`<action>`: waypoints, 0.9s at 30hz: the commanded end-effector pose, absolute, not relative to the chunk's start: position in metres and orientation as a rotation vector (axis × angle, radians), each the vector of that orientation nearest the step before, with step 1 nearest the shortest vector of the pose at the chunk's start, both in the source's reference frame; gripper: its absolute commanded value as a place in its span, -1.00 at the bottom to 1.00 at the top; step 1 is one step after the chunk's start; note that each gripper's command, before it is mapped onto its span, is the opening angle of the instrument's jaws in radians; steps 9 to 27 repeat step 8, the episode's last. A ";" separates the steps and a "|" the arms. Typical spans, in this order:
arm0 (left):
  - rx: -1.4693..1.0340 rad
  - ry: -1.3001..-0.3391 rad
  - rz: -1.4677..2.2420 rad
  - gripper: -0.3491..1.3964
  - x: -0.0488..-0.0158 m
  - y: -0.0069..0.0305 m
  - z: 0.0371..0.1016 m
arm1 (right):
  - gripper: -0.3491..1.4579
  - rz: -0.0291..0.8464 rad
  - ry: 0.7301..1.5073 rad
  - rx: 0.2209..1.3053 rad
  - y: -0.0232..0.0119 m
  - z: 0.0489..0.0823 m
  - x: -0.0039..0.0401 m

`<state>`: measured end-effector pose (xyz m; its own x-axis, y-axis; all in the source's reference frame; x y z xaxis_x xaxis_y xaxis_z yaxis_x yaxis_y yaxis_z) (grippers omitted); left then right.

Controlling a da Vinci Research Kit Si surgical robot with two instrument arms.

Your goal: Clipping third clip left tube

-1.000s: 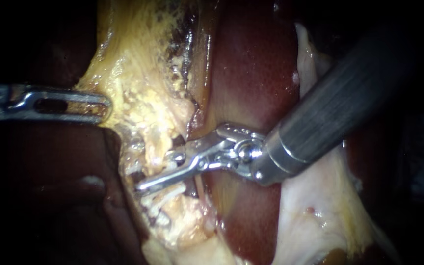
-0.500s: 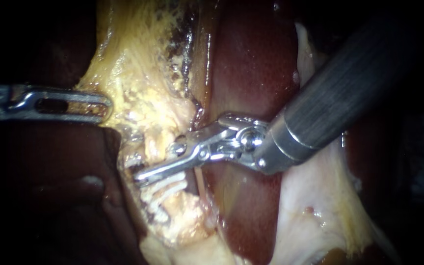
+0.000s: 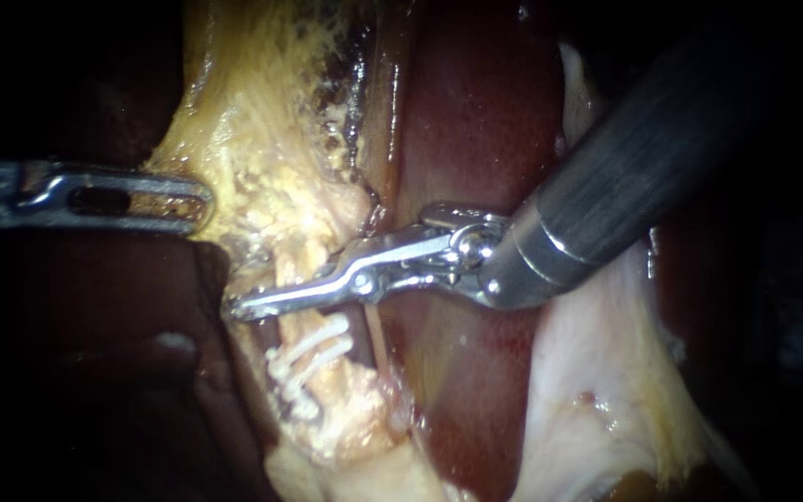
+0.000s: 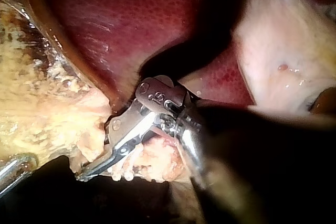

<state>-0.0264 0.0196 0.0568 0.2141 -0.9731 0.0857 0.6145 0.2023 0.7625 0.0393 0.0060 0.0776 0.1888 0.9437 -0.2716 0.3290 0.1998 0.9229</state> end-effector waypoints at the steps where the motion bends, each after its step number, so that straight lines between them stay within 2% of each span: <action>1: 0.673 -0.652 -1.224 -1.00 -0.0264 0.0196 0.0568 | -1.00 0.693 1.354 1.344 0.0059 0.0773 0.0394; 27: 0.674 -0.652 -1.224 -1.00 -0.0264 0.0197 0.0568 | -1.00 0.690 1.355 1.347 0.0056 0.0769 0.0396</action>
